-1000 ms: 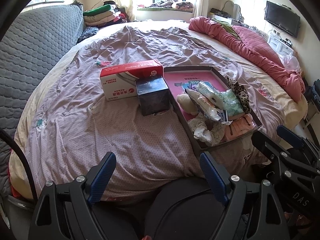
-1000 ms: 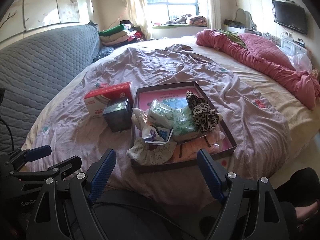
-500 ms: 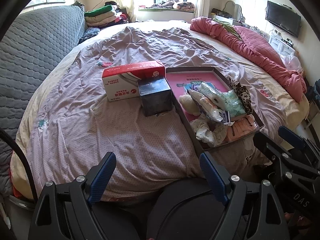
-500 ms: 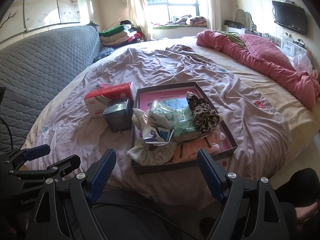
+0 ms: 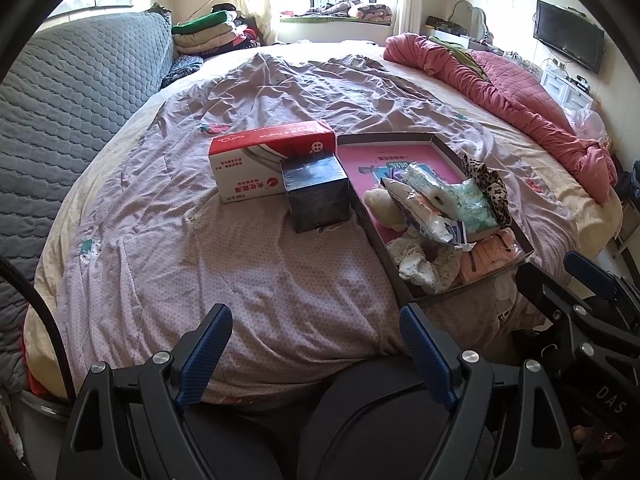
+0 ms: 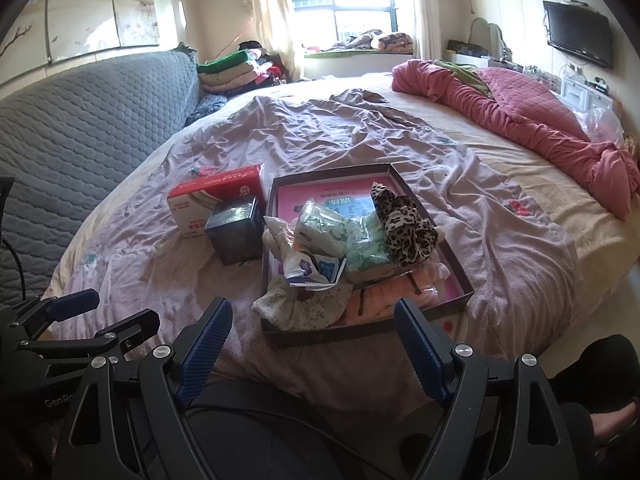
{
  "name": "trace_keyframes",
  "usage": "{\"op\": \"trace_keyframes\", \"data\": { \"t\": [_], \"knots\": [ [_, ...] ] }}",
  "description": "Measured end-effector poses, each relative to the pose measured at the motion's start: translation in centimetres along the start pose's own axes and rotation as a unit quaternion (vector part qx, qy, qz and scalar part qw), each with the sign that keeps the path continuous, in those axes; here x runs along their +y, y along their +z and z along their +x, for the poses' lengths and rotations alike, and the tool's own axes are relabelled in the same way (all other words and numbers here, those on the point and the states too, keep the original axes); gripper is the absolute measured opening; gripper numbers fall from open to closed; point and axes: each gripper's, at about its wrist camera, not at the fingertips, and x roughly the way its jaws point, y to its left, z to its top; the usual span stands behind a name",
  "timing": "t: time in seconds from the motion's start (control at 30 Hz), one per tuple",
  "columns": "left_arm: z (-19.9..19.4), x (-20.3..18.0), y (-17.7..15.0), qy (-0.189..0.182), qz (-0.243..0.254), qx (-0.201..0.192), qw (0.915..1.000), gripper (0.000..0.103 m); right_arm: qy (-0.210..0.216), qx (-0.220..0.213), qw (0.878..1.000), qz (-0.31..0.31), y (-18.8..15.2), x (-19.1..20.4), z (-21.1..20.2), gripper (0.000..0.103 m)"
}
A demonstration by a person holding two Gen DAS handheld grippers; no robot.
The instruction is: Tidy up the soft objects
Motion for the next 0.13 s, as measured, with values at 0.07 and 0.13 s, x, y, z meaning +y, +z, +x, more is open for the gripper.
{"op": "trace_keyframes", "data": {
  "t": [0.07,0.13],
  "knots": [
    [0.25,0.20,-0.04,0.002,-0.001,0.003,1.0000,0.085,0.000,0.001,1.000,0.000,-0.02,-0.03,0.05,0.084],
    [0.37,0.39,-0.05,0.002,-0.002,0.002,1.0000,0.085,0.000,0.000,1.000,0.001,-0.07,-0.08,0.10,0.084]
  ]
}}
